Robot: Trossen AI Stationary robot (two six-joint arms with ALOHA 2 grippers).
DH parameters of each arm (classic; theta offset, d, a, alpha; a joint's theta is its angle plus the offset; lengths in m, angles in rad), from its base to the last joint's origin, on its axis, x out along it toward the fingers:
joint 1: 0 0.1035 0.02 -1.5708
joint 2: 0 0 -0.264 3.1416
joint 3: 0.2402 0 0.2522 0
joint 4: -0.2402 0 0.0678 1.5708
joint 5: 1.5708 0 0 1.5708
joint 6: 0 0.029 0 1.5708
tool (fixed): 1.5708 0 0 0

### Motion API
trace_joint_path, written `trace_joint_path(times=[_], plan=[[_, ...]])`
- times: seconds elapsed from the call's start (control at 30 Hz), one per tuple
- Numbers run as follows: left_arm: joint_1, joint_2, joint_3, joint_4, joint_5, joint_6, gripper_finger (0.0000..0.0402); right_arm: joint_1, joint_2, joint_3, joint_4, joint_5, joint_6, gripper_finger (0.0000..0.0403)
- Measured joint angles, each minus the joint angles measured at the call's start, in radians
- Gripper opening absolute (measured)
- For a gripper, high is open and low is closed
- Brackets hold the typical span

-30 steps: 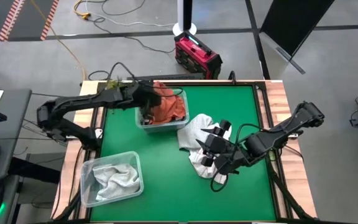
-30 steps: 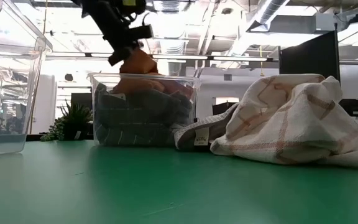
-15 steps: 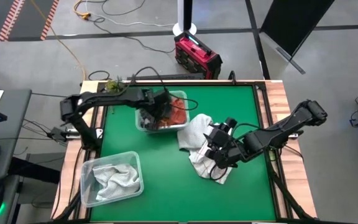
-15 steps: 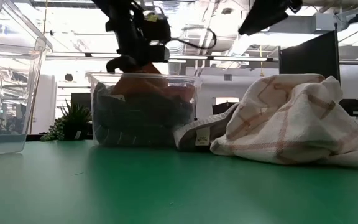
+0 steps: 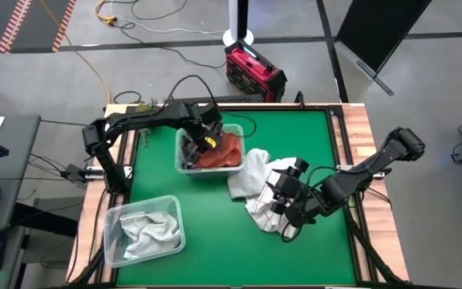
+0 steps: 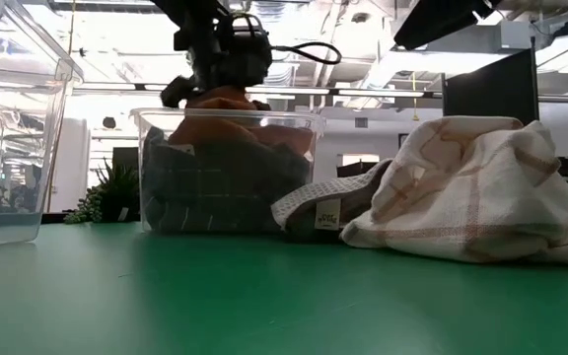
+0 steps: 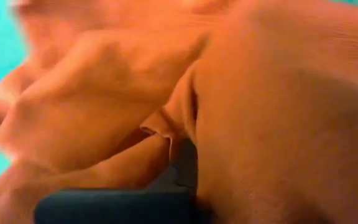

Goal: Sort towels by color in basket
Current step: Put the orange towel into the top transparent bin

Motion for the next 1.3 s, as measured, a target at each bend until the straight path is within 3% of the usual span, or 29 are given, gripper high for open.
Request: trace_joint_path(times=[0.27, 0.53, 0.63, 0.77, 1.1, 1.3], plan=[[-0.063, 0.0, -0.092, 0.106, -0.211, 0.492, 0.0016, -0.015, -0.008, 0.0, -0.006, 0.03, -0.051, 0.0239], [-0.098, 0.001, -0.142, 0.249, -0.248, 0.814, 0.0012, -0.024, -0.048, 0.0, 0.008, 0.027, -0.092, 0.0239], [-0.086, 0.015, -0.16, 0.261, -0.203, 0.815, 0.0012, -0.016, -0.06, 0.0, 0.007, 0.027, -0.098, 0.0239], [-0.063, 0.066, -0.163, 0.199, -0.128, 0.697, 0.0012, -0.018, -0.067, 0.0, 0.007, 0.027, -0.109, 0.0239], [-0.062, 0.143, -0.162, 0.177, -0.101, 0.527, 0.0013, -0.018, -0.066, 0.001, 0.007, 0.027, -0.133, 0.0239], [-0.062, 0.133, -0.163, 0.175, -0.116, 0.436, 0.006, -0.018, -0.066, 0.001, 0.005, 0.027, -0.133, 0.0239]])
